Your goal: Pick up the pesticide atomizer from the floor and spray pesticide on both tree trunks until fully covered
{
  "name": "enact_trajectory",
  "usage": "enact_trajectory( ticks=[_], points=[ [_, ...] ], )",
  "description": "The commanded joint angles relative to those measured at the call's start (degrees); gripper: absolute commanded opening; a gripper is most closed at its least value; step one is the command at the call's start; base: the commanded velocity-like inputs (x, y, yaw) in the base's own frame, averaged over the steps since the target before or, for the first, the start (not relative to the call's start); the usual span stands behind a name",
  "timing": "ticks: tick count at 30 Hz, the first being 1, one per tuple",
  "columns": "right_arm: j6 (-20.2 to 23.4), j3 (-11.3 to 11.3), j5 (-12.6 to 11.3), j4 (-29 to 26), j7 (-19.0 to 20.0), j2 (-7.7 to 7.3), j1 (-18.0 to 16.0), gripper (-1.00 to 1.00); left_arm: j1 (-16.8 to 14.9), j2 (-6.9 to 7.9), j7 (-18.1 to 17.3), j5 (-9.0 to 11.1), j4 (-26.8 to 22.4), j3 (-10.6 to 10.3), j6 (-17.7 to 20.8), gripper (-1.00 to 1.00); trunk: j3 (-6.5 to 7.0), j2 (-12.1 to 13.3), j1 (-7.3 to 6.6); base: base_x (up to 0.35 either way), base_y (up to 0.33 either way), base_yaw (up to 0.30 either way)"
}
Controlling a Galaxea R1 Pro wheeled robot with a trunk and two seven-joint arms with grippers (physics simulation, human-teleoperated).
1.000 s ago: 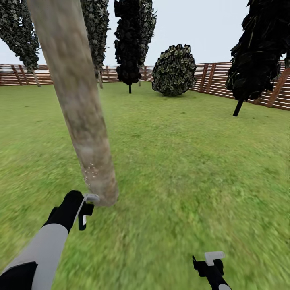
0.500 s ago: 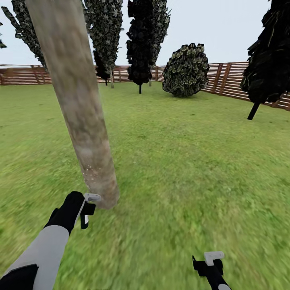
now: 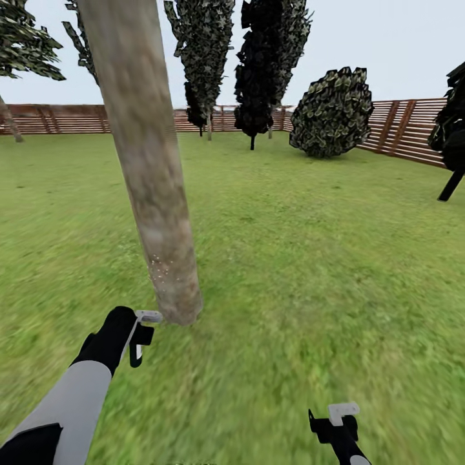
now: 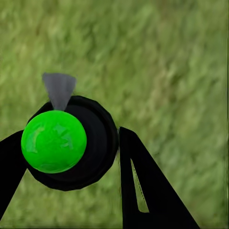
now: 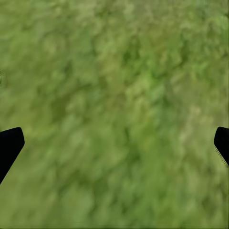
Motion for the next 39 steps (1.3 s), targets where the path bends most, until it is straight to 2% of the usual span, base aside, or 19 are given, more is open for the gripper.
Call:
enact_trajectory(
  ticks=[1,15,27,31,39],
  points=[
    [-0.2,-0.4,0.6,0.0,-0.2,0.02,0.0,1.0,-0.1,-0.07,-0.4,-0.7,-0.1,0.1,0.1,-1.0,-0.05,0.0,-0.01,-0.006,-0.279,0.272],
    [-0.2,-0.5,0.6,0.0,-0.2,-0.08,0.0,1.0,-0.8,-0.09,-0.3,-0.7,-0.2,0.0,0.2,-1.0,-0.05,0.0,-0.01,0.038,-0.282,0.042],
    [-0.3,-0.5,0.6,0.0,-0.2,-0.11,0.0,1.0,-1.1,-0.9,-0.3,-0.6,-0.5,0.1,0.3,-1.0,-0.05,0.0,-0.01,0.109,-0.261,0.002],
    [-0.3,-0.5,0.6,0.0,-0.2,-0.09,0.0,1.0,-1.0,-0.74,-0.3,-0.8,-2.9,0.3,0.5,-1.0,-0.05,0.0,-0.01,0.019,-0.278,0.193],
    [-0.3,-0.4,0.6,0.0,-0.2,-0.08,0.0,1.0,-1.0,-0.19,-0.3,-0.8,-3.3,0.5,0.7,-1.0,-0.05,0.0,-0.01,0.186,-0.221,0.27]
  ],
)
